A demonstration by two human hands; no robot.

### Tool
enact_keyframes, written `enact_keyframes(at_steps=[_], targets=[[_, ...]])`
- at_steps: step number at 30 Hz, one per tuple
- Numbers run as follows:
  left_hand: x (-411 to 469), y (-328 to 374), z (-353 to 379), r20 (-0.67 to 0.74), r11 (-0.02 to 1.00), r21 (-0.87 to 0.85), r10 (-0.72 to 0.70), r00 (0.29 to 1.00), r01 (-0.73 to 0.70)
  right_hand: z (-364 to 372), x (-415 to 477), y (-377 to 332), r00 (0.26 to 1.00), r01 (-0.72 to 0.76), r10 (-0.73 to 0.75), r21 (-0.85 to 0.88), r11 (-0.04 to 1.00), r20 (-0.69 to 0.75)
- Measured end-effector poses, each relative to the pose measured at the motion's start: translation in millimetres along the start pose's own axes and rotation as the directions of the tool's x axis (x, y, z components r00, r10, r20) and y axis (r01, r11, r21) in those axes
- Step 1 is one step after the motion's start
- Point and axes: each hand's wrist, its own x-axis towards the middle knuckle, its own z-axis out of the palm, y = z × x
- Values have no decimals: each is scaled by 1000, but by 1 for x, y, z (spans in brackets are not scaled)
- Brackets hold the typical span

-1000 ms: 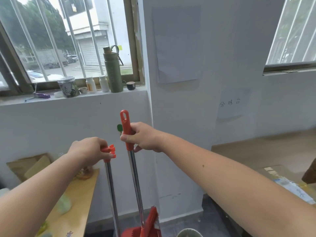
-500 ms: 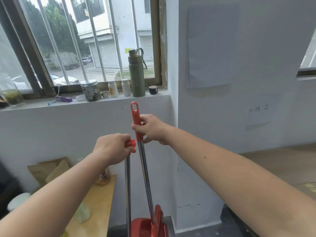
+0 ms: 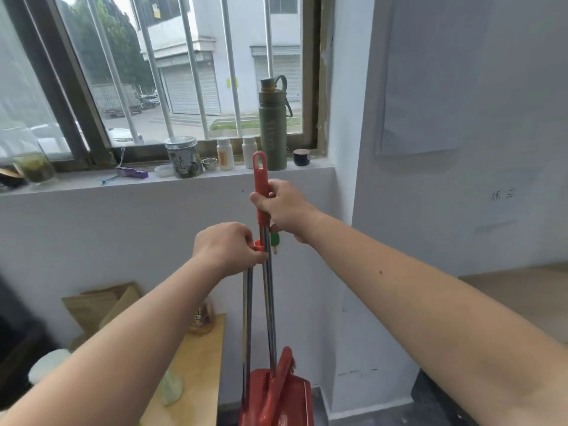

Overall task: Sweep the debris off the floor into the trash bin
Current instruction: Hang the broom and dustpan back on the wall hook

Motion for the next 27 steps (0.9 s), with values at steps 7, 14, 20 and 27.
enact_keyframes(at_steps=[7, 14, 20, 27], targets=[[8, 12, 18, -20, 998, 36, -43, 999, 44, -1, 1, 11, 999, 17, -17, 10, 1000, -40], [6, 23, 32, -25, 996, 57, -63, 998, 64, -13, -8, 32, 994, -25, 20, 55, 998, 105], [7, 30, 49, -12, 993, 97, -69, 998, 70, -11, -6, 46, 990, -64, 49, 115, 991, 129], [19, 29, 85, 112, 992, 75, -107, 988, 99, 8, 10, 87, 989, -134, 121, 176, 975, 80]])
